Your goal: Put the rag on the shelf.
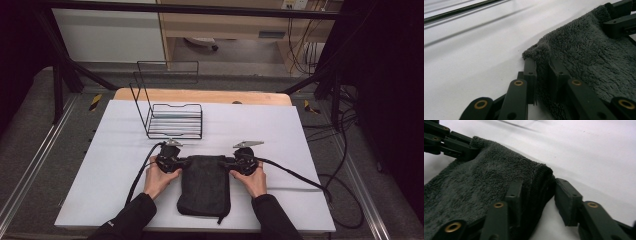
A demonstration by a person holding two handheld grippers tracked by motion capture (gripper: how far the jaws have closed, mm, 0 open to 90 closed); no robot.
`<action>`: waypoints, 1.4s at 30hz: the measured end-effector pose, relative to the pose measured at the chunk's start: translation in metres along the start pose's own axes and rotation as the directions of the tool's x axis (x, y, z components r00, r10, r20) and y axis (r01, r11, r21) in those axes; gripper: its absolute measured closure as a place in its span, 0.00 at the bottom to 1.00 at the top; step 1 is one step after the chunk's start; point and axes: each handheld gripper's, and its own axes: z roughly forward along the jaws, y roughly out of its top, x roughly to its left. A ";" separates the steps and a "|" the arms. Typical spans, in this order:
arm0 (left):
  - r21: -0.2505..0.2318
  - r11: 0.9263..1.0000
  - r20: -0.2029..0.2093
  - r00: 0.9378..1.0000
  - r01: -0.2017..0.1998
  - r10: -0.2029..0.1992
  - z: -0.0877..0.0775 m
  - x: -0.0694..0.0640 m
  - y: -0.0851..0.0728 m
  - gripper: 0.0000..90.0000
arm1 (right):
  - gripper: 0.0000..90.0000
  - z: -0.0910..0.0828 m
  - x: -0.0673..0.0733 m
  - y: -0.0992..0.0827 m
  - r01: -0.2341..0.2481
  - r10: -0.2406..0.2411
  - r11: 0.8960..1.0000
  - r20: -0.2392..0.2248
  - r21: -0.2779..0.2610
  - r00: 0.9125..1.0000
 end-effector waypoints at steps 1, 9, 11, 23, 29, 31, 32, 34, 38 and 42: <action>0.000 1.000 0.001 1.000 -0.002 0.002 0.000 0.000 0.000 0.86 | 0.70 0.000 0.000 0.000 -0.003 0.003 1.000 -0.002 0.001 1.000; -0.009 1.000 0.009 1.000 -0.025 0.025 0.000 0.000 0.000 0.89 | 0.85 0.000 0.000 0.001 -0.067 0.067 0.998 -0.036 0.022 0.997; -0.008 1.000 0.014 0.999 -0.029 0.029 0.000 0.001 -0.001 0.89 | 0.87 0.000 0.001 0.001 -0.070 0.071 0.997 -0.037 0.020 0.997; -0.062 0.998 0.043 0.999 -0.010 0.013 -0.014 0.002 0.002 0.91 | 0.88 -0.013 0.004 0.003 -0.046 0.044 0.998 -0.054 -0.031 0.998; -0.095 0.994 0.034 0.998 -0.051 0.054 -0.024 -0.004 0.004 0.91 | 0.88 -0.020 0.009 0.005 -0.028 0.024 0.998 -0.059 -0.059 0.998; -0.105 0.992 0.033 0.997 -0.067 0.071 -0.028 -0.006 0.006 0.91 | 0.88 -0.023 0.013 0.006 -0.003 -0.001 0.997 -0.055 -0.075 0.999; -0.112 0.991 0.031 0.996 -0.074 0.078 -0.030 -0.007 0.007 0.91 | 0.88 -0.023 0.013 0.006 -0.003 -0.001 0.997 -0.055 -0.075 0.999; -0.126 0.989 0.033 0.996 -0.081 0.086 -0.035 -0.009 0.008 0.91 | 0.88 -0.025 0.015 0.007 0.008 -0.013 0.996 -0.055 -0.089 0.998; -0.149 0.986 0.039 0.996 -0.079 0.085 -0.043 -0.010 0.009 0.91 | 0.89 -0.031 0.018 0.010 0.012 -0.019 0.993 -0.065 -0.119 0.998; -0.166 0.982 0.032 0.995 -0.085 0.092 -0.051 -0.013 0.011 0.91 | 0.89 -0.039 0.022 0.014 0.021 -0.032 0.989 -0.071 -0.143 0.997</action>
